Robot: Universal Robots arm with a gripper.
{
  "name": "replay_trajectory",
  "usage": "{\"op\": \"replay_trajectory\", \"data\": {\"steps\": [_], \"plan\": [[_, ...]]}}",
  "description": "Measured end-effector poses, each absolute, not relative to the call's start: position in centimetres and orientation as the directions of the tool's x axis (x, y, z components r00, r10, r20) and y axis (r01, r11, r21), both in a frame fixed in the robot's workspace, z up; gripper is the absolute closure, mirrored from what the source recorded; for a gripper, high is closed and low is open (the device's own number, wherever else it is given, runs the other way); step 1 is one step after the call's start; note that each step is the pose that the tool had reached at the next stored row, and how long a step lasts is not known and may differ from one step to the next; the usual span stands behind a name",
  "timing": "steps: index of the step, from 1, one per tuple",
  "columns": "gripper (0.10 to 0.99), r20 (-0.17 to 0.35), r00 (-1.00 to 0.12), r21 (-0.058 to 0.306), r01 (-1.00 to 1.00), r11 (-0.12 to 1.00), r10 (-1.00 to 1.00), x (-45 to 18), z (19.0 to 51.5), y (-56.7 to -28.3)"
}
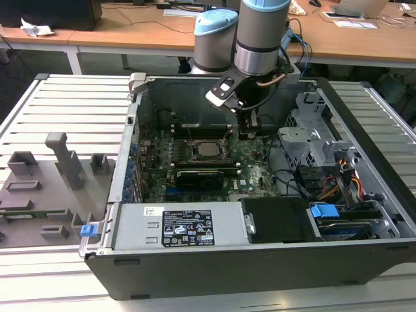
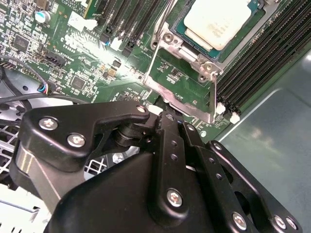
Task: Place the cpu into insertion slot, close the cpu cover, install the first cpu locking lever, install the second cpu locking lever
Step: 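Close the cpu cover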
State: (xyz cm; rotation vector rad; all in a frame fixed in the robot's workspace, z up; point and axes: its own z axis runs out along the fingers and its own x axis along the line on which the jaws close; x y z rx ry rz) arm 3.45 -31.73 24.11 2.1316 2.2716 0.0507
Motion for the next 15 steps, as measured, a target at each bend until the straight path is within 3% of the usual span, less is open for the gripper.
{"op": "replay_trajectory", "data": {"steps": [15], "plan": [[0.980,0.003,-0.064,0.042,0.997,0.063,0.998,3.17,23.98,-31.73]]}}
